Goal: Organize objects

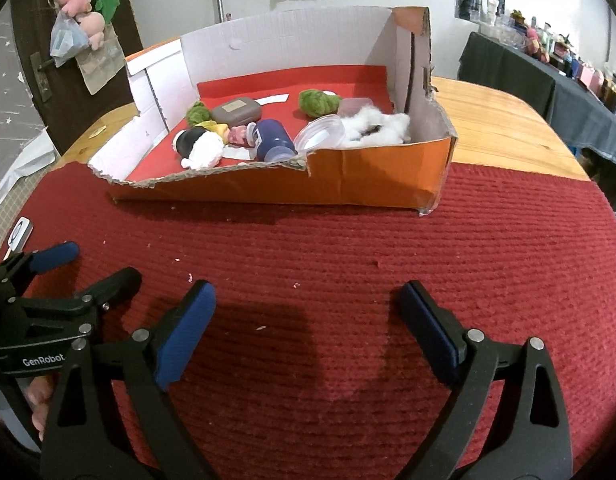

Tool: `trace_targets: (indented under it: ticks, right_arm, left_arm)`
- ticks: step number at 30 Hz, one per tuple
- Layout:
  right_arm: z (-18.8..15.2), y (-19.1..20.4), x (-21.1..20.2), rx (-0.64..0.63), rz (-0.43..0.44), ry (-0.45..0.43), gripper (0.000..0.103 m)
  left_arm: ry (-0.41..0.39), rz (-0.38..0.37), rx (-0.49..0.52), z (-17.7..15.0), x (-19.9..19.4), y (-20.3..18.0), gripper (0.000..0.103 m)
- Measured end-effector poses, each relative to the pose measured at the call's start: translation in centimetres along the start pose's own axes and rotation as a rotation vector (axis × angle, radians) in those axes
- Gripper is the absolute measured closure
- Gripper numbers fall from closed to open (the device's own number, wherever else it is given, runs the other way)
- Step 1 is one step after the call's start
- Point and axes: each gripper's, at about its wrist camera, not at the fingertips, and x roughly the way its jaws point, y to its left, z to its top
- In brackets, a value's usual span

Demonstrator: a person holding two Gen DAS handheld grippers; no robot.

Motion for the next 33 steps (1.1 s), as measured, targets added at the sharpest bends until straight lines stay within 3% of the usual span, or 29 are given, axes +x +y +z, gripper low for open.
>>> trace_targets:
  ticks: [33]
  right_arm:
    - [0.21,0.02,0.11,0.011,0.006,-0.002,0.004]
  left_arm:
    - [-0.009,-0.007,0.008,-0.24,-0.15,0.17,0.000]
